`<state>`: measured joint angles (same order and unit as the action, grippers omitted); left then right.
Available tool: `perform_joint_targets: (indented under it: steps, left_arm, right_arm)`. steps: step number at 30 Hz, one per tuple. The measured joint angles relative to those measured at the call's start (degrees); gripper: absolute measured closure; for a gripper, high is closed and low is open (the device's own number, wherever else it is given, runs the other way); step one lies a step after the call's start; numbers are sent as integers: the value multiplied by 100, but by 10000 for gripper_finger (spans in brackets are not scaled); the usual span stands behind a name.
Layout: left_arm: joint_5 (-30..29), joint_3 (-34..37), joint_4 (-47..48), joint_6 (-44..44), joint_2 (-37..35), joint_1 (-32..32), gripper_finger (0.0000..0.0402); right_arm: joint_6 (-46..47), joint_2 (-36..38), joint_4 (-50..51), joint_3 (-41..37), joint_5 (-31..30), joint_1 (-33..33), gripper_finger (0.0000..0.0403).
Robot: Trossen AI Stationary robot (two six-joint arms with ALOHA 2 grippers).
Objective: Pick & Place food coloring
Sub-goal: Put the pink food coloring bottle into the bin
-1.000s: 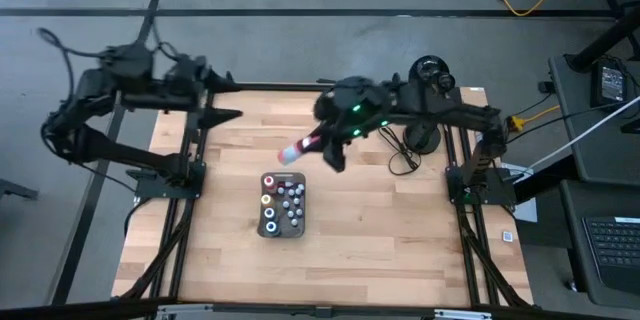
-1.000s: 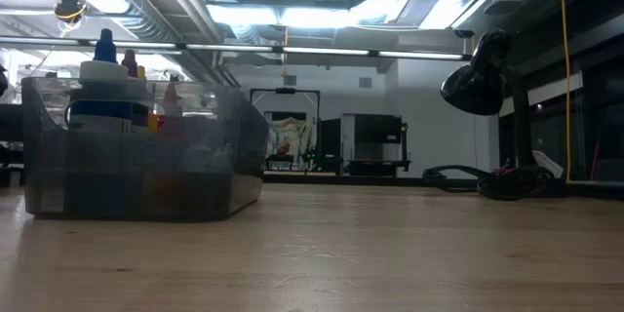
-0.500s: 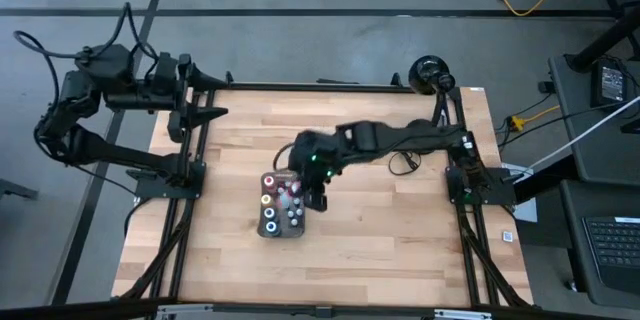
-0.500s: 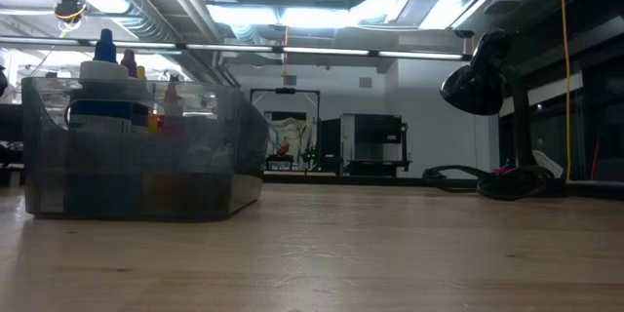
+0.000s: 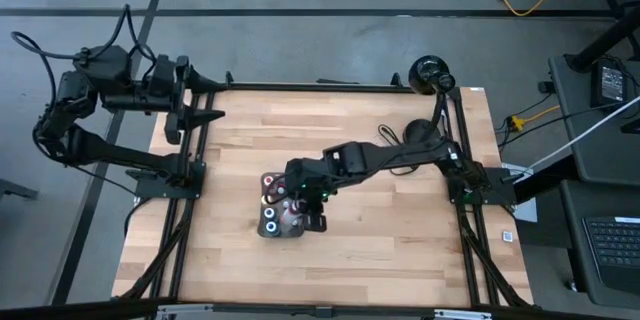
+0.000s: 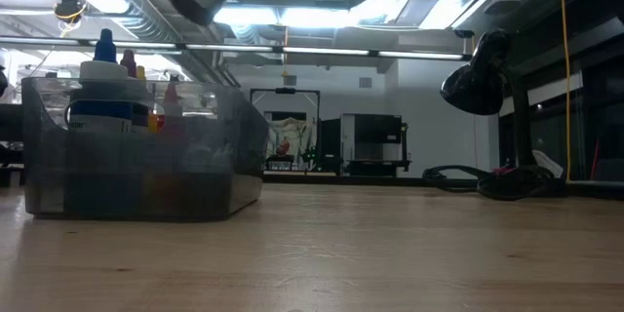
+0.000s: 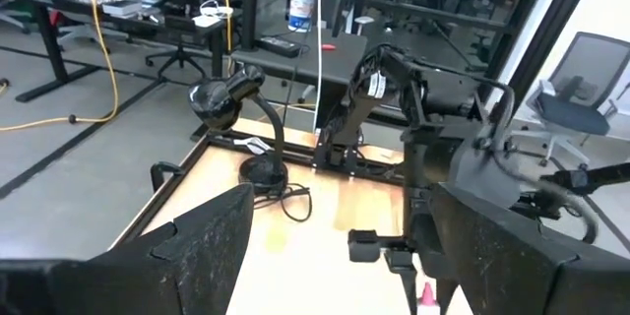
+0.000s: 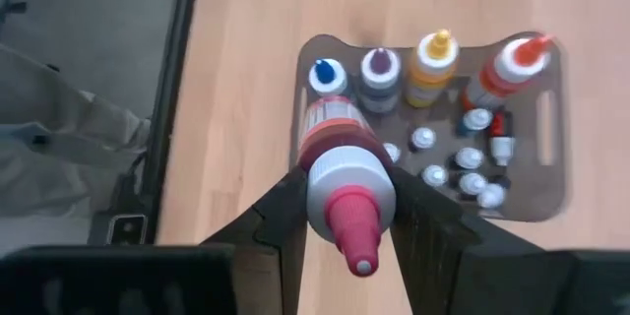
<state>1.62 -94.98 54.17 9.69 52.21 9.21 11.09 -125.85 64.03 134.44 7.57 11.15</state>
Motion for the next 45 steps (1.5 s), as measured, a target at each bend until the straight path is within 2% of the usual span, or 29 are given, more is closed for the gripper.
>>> perform_joint_targets:
  steps: [29,45]
  left_arm:
    - [147,0,62,-44,4,0,96]
    - [147,0,60,-42,37,0,96]
  right_arm:
    - [-422,-1030,-233,-21,177,96,280]
    - [-695,-1097,-759,-168,160,107,280]
